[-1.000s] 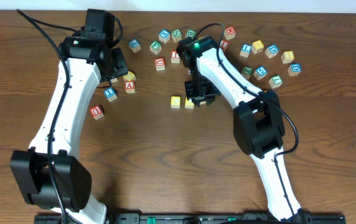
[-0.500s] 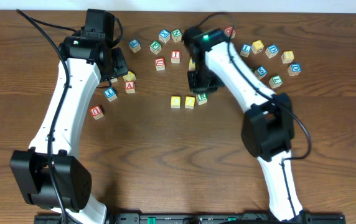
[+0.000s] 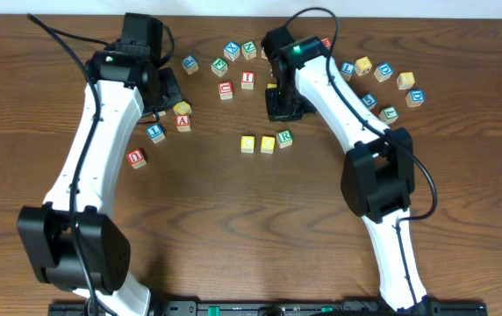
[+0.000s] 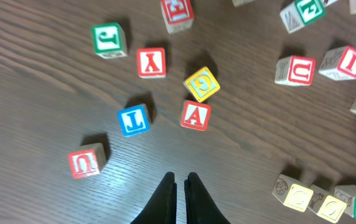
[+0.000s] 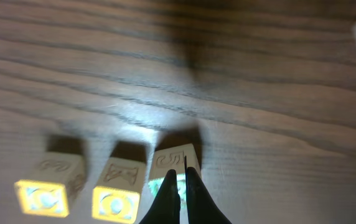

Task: Spell out CORL
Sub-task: 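Open the right gripper and lift away from the R block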

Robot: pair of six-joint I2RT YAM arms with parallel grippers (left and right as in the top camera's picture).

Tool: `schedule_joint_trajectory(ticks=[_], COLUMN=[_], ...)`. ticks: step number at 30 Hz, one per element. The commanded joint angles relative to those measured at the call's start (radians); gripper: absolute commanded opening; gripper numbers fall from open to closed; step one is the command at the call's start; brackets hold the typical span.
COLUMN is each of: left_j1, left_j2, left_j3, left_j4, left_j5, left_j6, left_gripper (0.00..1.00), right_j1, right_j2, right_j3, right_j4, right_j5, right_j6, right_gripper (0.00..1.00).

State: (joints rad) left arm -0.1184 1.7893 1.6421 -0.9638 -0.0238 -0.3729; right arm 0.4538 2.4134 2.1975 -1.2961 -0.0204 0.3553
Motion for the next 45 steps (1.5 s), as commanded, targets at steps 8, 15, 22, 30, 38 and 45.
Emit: schedule_joint_trajectory(ticks=[8,15,22,30,38,45], left_j1=[-0.086,-0.130,-0.129,-0.129,-0.129,-0.129], left_j2=[0.162,0.269,0.307,0.307,0.307,0.307], left_j3=[-0.002,-0.002,-0.010,-0.010,-0.010,-0.010], left_j4=[0.003,0.027,0.041,0.053,0.053,0.057], left_j5=[0.093,0.194,0.223,0.223,0.223,0.222], left_j6=[-0.005,0.050,0.074,0.074,0.073,0.073], left_gripper=[0.08,0.07,0.07,0.07,0.07,0.07], right_j1=[-0.006,-0.007,-0.036,-0.045,-0.045,-0.046], right_j2=[0.015,0.016,0.016,0.016,0.016,0.016], right_j3=[-0.002,-0.003,-0.003,-0.087,-0.132,-0.128], right_j4=[0.010,0.010,0.010,0.055,0.096,0.092], right_j5=[-0.015,-0.037,-0.164,-0.173,-0.173,-0.174], right_j6=[-0.002,-0.019,-0.092,-0.106,-0.101,-0.097], right_gripper=[0.01,0.01,0.01,0.01,0.01,0.01])
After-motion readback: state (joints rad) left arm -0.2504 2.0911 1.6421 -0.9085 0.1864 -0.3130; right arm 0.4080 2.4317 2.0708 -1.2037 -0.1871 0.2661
